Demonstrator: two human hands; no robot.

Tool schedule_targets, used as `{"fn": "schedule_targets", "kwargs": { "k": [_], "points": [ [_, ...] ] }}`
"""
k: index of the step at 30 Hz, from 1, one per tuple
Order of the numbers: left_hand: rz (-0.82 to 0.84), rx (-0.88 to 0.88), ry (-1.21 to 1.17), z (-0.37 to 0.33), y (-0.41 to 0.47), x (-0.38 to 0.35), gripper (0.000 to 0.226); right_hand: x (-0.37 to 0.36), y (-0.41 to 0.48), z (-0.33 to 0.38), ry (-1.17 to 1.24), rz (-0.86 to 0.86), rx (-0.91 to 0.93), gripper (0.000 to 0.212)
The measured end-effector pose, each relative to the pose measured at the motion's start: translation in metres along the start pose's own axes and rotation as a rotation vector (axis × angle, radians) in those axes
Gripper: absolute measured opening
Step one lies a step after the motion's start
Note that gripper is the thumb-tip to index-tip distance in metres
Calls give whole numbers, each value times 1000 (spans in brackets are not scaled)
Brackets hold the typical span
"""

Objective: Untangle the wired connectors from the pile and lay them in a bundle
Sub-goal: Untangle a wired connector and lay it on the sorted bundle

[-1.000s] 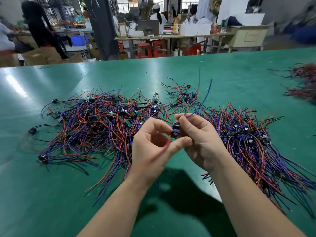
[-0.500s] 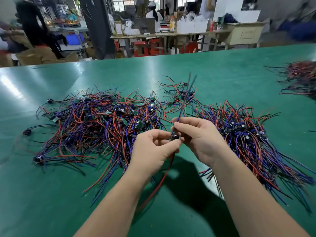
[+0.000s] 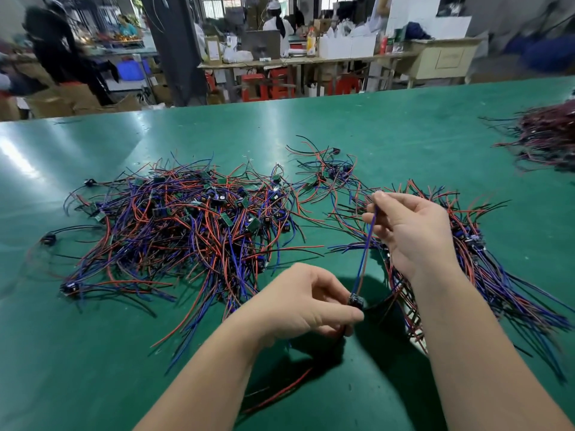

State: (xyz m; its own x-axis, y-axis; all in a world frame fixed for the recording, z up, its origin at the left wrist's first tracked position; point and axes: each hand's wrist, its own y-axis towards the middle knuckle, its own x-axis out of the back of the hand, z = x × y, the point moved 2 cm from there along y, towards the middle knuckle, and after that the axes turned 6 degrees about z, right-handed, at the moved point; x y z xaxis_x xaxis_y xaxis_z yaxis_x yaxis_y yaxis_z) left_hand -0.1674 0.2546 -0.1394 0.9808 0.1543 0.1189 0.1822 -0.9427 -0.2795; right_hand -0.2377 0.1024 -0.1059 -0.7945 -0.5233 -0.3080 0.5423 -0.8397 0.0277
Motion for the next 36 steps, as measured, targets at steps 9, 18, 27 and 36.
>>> {"fn": "schedule_targets", "kwargs": {
  "k": [9,18,27,36],
  "points": [
    [-115,-76,-313,-7,-5,16,16,-2,6,-9,180,69,-172,20],
    [-449,-125,-324,4,4,35,6,-30,-23,-23,-863,626,136,16],
    [-336,-271,-335,-12,-1,32,22,-23,-22,1,-714,232,499,18],
    [-996,45,962,3,-17,80,38,31,4,21,-1198,-240,209,51]
  ]
}}
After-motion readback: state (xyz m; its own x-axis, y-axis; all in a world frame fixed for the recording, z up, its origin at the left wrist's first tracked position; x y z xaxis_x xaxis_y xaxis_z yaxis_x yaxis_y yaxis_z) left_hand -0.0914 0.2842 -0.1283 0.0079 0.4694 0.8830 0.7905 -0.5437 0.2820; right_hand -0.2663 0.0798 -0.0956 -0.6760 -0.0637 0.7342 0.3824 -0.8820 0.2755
